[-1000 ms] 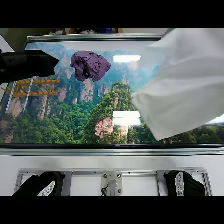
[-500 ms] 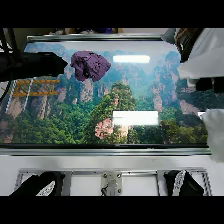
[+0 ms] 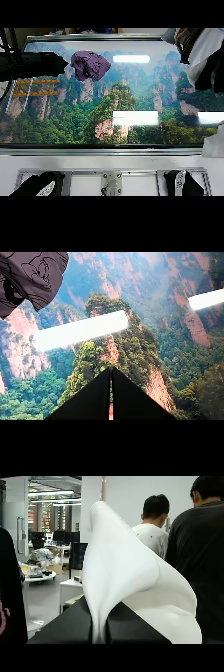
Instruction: Fold the clothes and pants, and hang the long-sleeved shirts on hangers.
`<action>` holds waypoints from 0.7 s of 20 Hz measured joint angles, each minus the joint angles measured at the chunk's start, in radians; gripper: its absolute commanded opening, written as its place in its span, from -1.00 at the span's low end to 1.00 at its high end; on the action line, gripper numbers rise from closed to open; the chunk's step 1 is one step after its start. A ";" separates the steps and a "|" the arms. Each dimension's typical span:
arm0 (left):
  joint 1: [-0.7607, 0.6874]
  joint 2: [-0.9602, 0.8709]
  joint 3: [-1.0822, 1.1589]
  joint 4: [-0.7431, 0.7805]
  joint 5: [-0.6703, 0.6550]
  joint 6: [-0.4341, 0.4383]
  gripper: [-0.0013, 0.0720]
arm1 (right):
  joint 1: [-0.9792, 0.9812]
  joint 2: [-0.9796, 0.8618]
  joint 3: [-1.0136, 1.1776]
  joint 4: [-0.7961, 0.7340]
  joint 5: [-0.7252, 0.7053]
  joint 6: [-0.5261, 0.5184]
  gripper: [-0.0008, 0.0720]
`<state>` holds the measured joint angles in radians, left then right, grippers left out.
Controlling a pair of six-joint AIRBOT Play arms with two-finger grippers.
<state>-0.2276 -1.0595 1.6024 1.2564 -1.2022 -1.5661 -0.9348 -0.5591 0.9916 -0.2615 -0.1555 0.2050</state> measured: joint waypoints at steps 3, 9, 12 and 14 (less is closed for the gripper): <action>0.000 0.000 0.000 0.000 -0.001 0.000 -0.90 | 0.000 -0.075 0.106 -0.020 -0.013 0.000 -0.94; 0.000 0.000 0.000 0.000 -0.006 0.000 -0.90 | -0.006 -0.229 0.299 -0.032 -0.021 -0.031 -0.94; 0.000 0.000 0.000 0.000 -0.010 0.000 -0.90 | -0.031 -0.283 0.337 -0.033 -0.022 -0.039 -0.94; 0.000 0.000 0.000 0.001 -0.014 0.000 -0.90 | -0.059 -0.313 0.348 -0.027 -0.021 -0.042 -0.94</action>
<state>-0.2276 -1.0599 1.6024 1.2572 -1.2167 -1.5661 -0.9939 -0.8722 1.3399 -0.2886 -0.1764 0.1635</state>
